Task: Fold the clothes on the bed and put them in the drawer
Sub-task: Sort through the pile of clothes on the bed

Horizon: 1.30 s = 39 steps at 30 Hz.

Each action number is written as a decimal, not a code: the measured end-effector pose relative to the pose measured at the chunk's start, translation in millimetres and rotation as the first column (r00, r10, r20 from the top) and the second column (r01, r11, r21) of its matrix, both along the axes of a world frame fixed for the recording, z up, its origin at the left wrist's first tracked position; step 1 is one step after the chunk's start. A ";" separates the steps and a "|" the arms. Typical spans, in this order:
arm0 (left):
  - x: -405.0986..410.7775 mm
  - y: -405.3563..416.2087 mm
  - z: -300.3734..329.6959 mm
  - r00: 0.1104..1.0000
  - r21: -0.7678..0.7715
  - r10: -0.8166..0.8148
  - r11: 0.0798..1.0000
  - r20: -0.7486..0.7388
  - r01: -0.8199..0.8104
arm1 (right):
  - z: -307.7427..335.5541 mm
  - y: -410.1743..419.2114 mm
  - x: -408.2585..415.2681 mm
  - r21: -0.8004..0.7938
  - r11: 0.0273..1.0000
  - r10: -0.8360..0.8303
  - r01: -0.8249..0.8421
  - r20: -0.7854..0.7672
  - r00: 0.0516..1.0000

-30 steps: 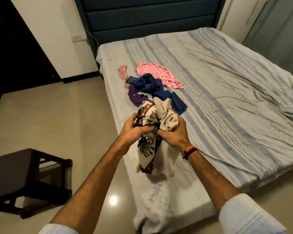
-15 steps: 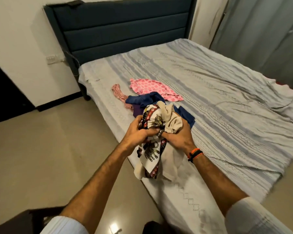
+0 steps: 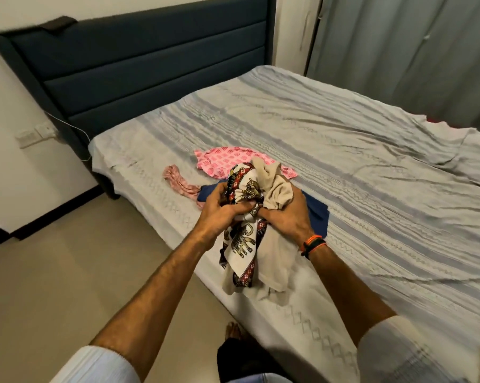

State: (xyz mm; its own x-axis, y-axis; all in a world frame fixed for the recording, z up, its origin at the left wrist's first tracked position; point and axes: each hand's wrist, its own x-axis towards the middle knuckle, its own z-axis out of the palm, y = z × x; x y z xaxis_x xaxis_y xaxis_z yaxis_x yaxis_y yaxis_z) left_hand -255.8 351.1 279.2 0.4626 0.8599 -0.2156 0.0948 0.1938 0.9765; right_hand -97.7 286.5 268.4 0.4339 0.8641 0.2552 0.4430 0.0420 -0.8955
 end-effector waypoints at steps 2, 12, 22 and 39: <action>6.0 40.3 4.7 1.000 0.001 -0.004 1.000 -0.014 0.004 | -0.9 40.3 5.8 0.002 1.000 -0.001 0.001 -0.005 1.000; 51.3 225.1 34.5 0.999 0.034 -0.026 0.999 0.030 0.025 | 30.8 221.6 46.8 0.089 0.995 -0.050 0.044 0.059 0.997; 99.7 405.0 35.4 0.983 0.046 -0.169 0.985 0.072 0.166 | 38.9 376.7 81.5 0.138 0.971 -0.217 0.196 0.161 0.963; 125.7 501.1 -126.7 0.525 -0.300 -0.655 0.735 -0.543 0.608 | -93.2 407.6 105.4 -0.762 0.626 -0.110 0.164 0.121 0.986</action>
State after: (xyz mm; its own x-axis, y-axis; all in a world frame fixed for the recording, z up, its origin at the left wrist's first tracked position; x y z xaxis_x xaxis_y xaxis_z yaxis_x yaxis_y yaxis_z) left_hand -130.1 852.2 152.5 0.6370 0.3665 -0.6781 0.7494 -0.0884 0.6562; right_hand 7.6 694.1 175.2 0.5716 0.6901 -0.4440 0.4364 -0.7138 -0.5477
